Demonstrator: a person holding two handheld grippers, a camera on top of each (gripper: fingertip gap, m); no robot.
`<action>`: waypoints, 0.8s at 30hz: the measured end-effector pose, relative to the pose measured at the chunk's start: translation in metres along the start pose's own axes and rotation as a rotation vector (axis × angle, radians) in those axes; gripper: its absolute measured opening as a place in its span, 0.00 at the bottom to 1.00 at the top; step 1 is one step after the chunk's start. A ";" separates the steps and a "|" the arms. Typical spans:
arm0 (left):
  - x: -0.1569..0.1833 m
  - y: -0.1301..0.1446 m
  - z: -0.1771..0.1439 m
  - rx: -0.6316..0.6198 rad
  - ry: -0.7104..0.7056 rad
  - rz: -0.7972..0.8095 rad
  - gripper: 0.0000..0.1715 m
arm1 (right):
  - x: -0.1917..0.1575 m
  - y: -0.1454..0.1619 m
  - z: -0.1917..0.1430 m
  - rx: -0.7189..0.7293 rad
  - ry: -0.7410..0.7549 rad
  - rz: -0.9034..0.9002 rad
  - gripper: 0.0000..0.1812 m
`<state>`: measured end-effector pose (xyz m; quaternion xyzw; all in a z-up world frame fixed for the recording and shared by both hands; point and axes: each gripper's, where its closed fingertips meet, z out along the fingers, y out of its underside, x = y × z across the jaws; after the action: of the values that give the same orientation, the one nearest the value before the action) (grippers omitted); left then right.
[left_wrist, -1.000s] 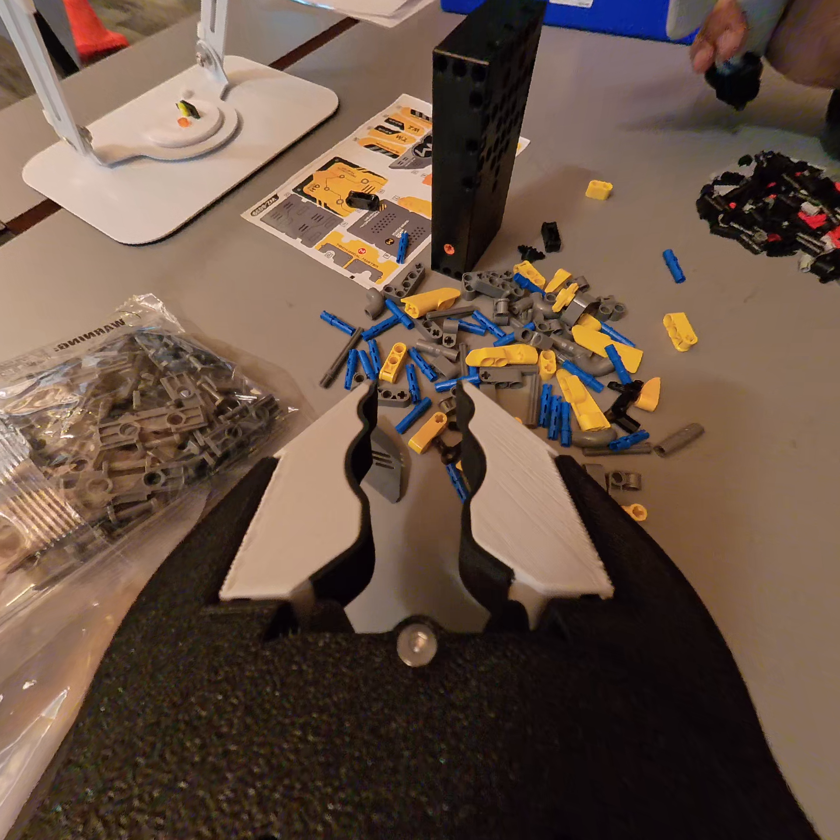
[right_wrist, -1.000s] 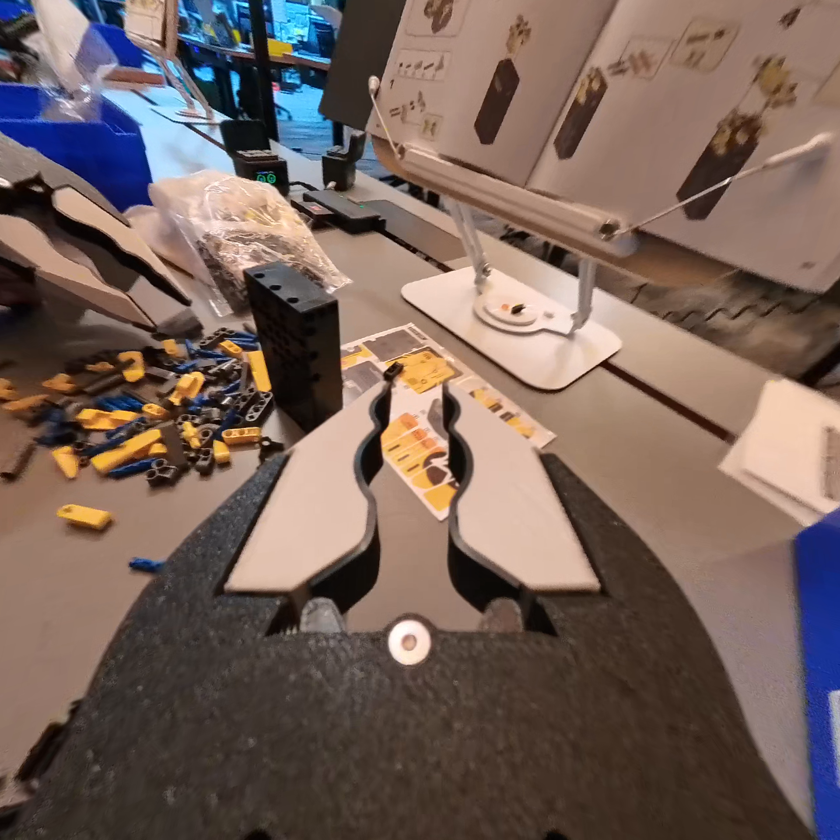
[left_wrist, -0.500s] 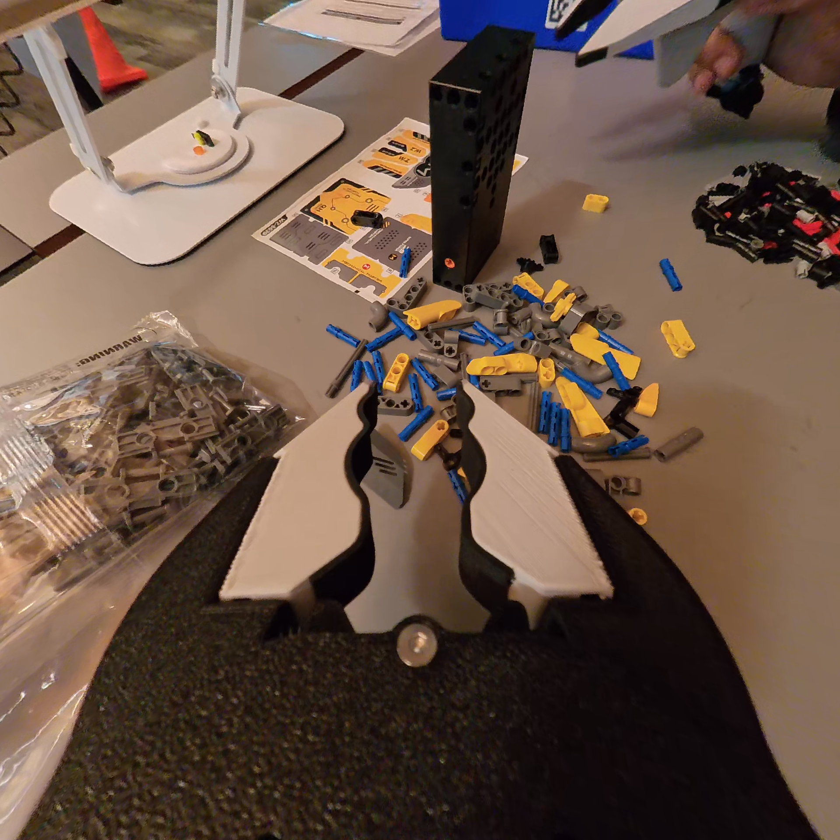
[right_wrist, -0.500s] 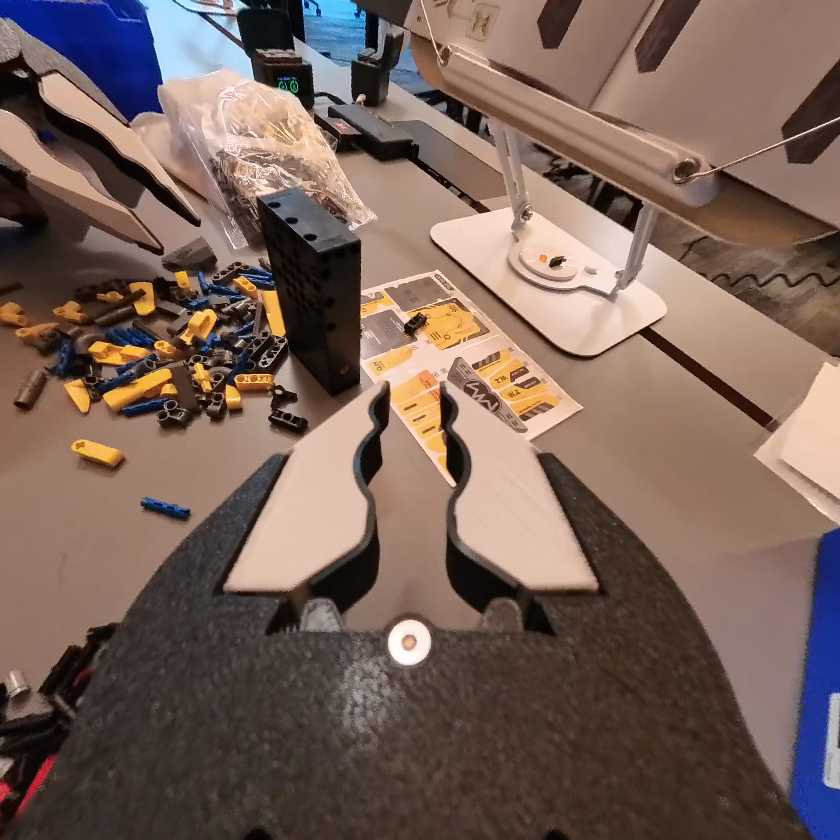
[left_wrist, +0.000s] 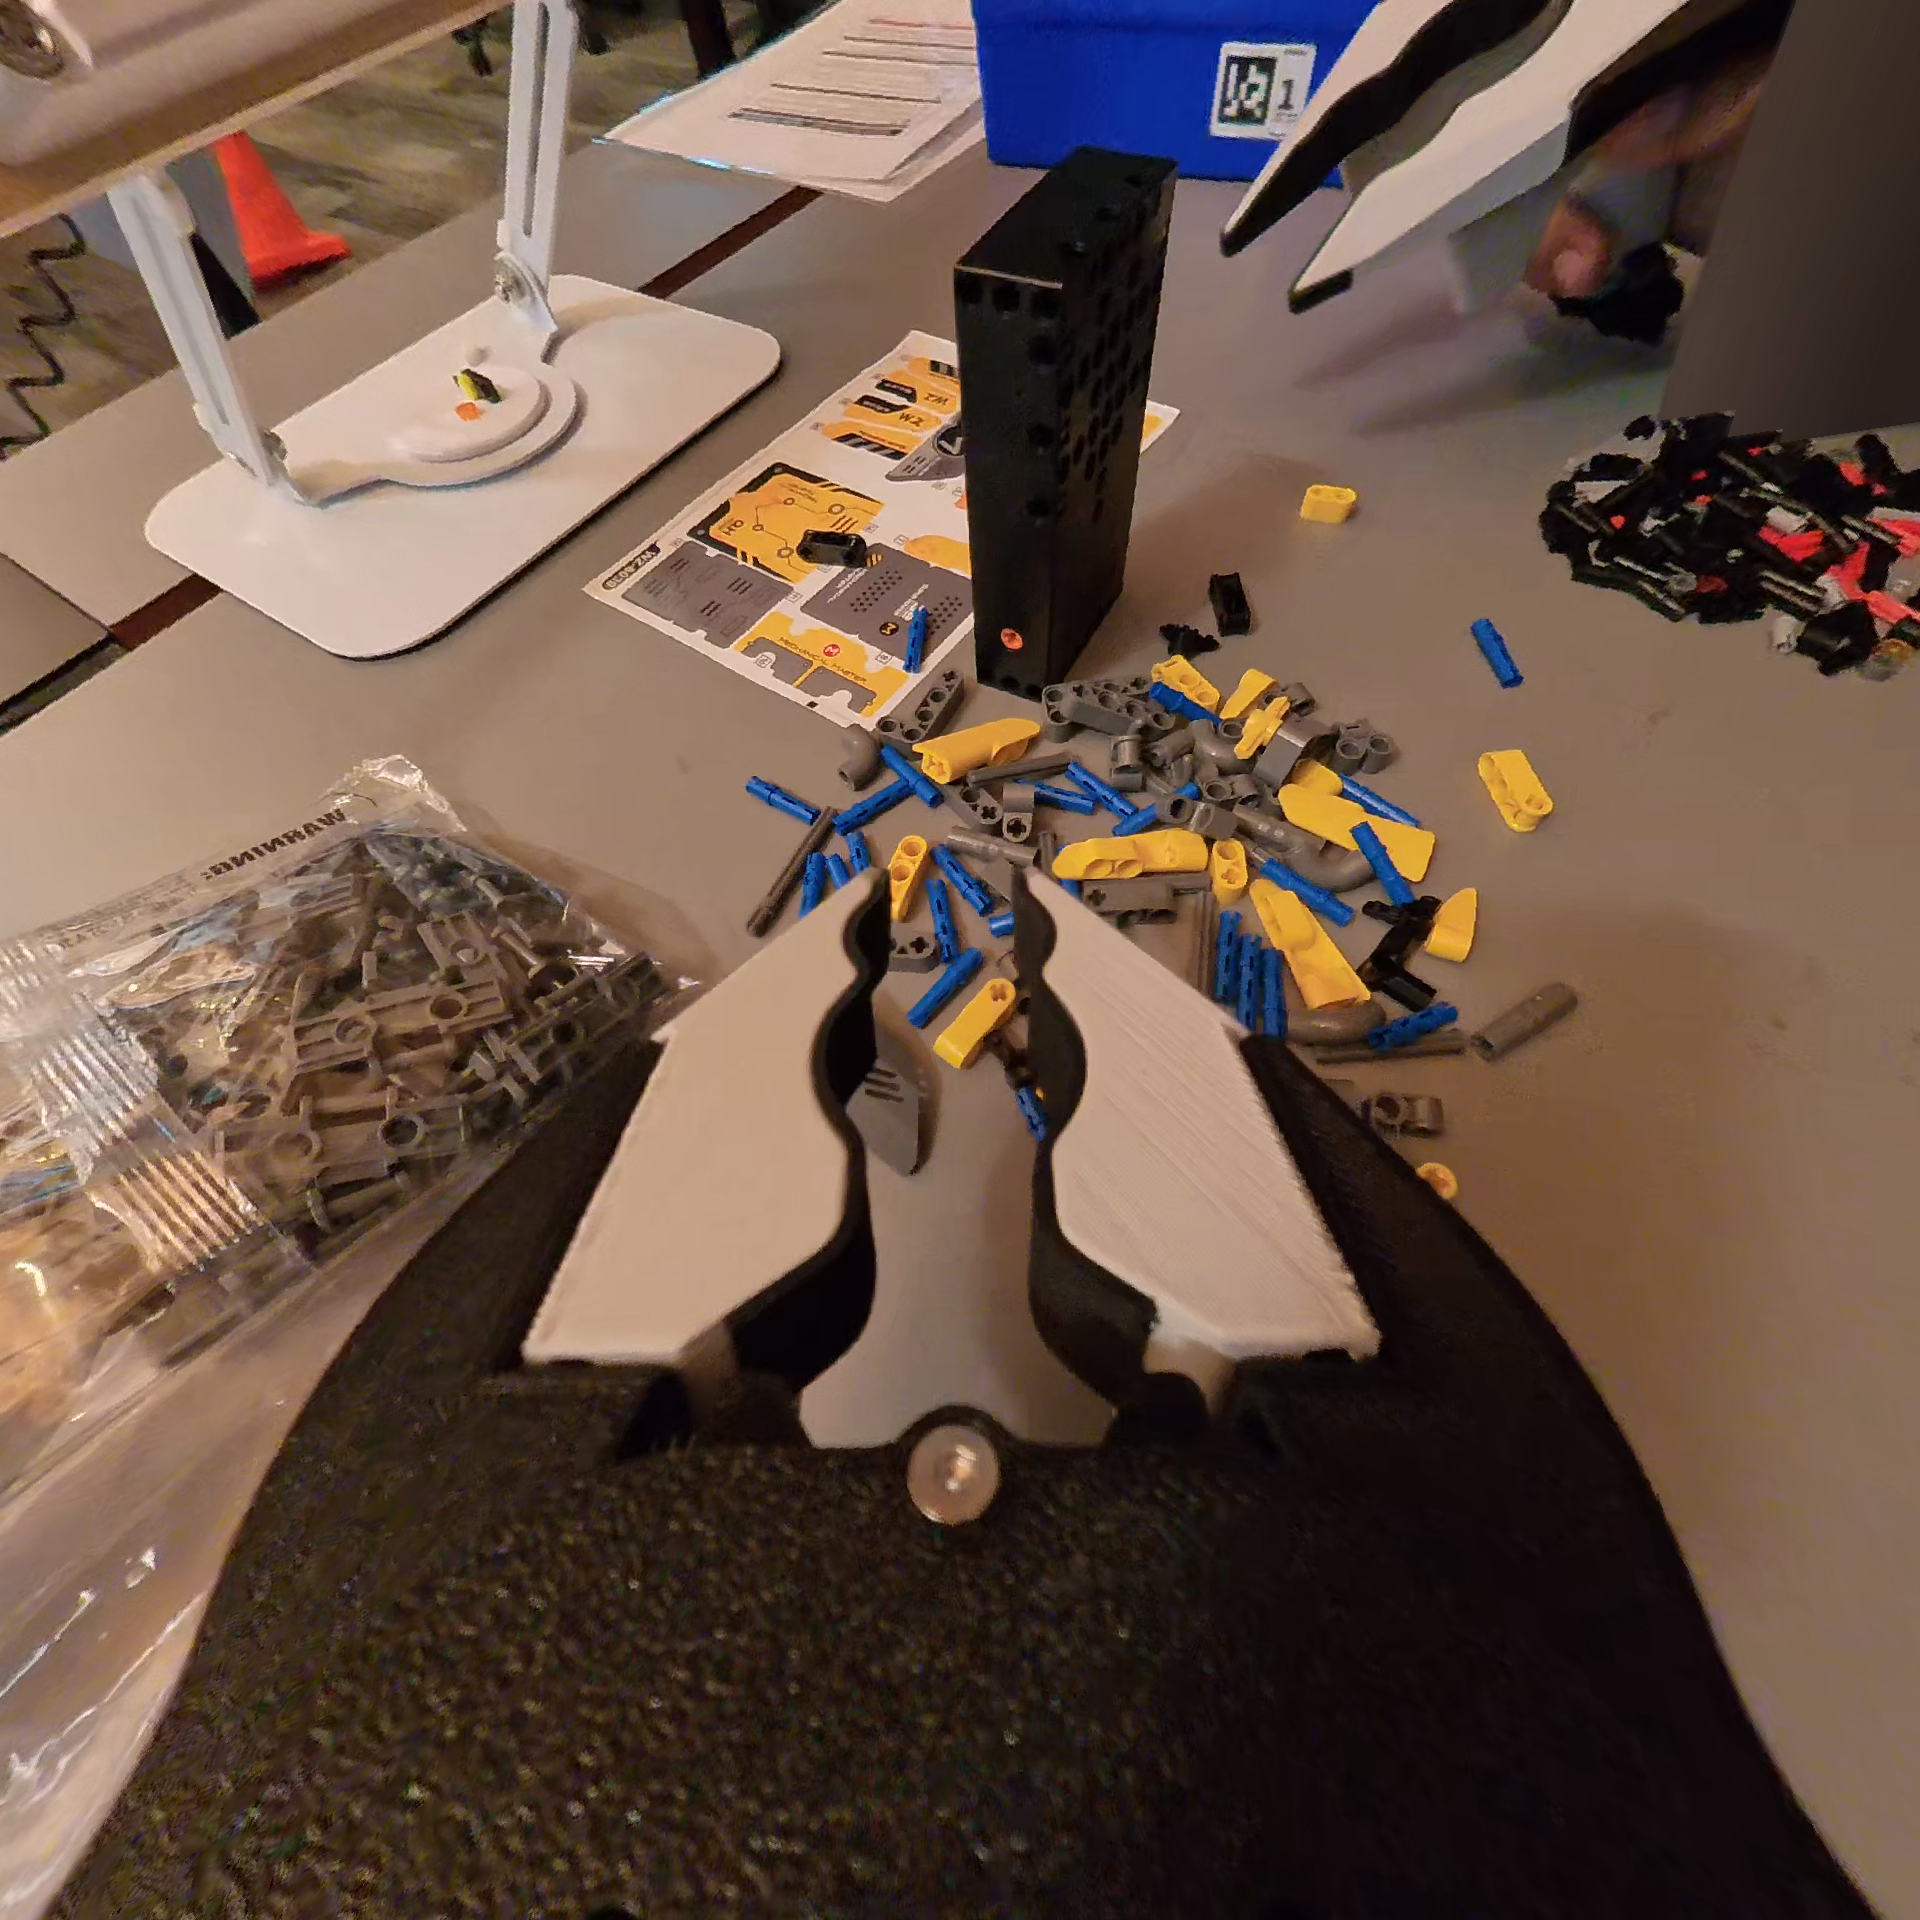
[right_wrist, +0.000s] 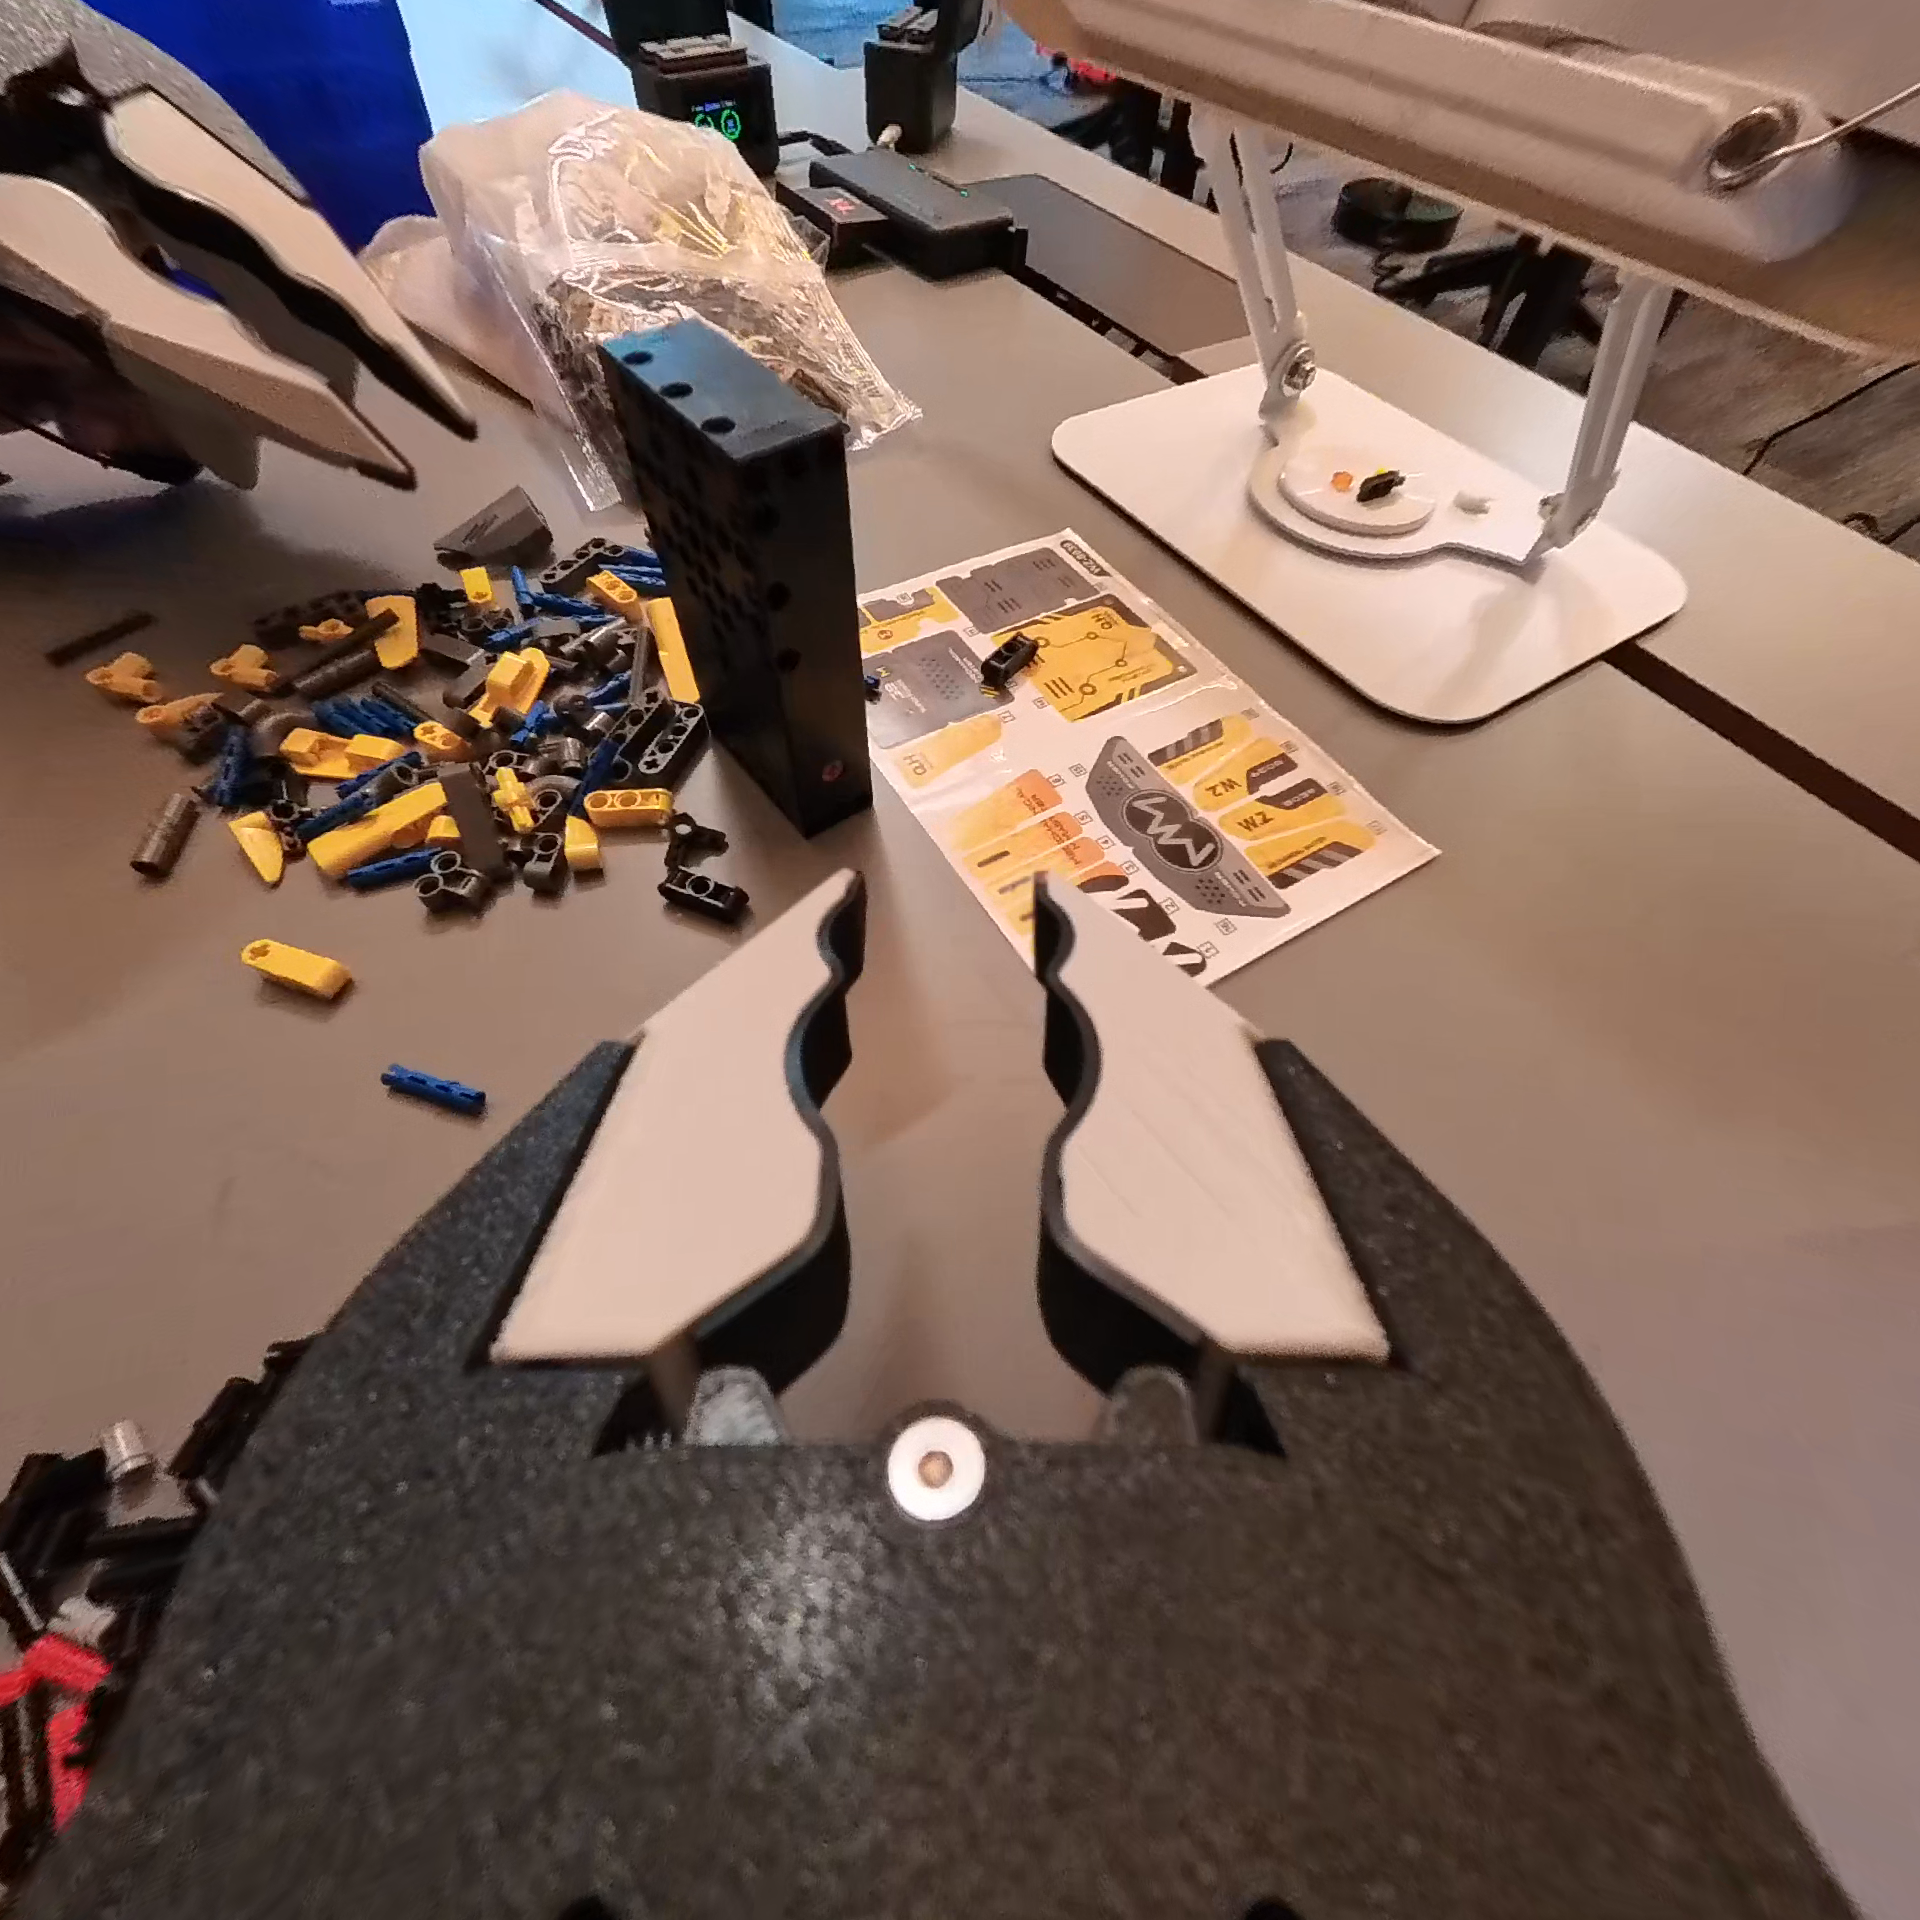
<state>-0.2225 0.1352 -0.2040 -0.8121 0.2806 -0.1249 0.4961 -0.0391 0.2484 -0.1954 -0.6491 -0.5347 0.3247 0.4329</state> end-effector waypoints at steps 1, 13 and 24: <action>0.000 0.000 0.000 0.001 -0.006 0.006 0.11 | 0.000 0.001 0.001 -0.001 -0.001 0.001 0.18; -0.001 -0.006 -0.005 0.034 0.000 -0.019 0.05 | 0.001 0.004 0.001 0.038 -0.080 0.106 0.15; 0.000 -0.010 -0.009 0.062 0.033 -0.056 0.00 | -0.002 0.002 0.001 0.043 -0.083 0.079 0.00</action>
<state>-0.2232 0.1318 -0.1915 -0.8018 0.2621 -0.1604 0.5126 -0.0394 0.2466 -0.1972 -0.6461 -0.5191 0.3798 0.4109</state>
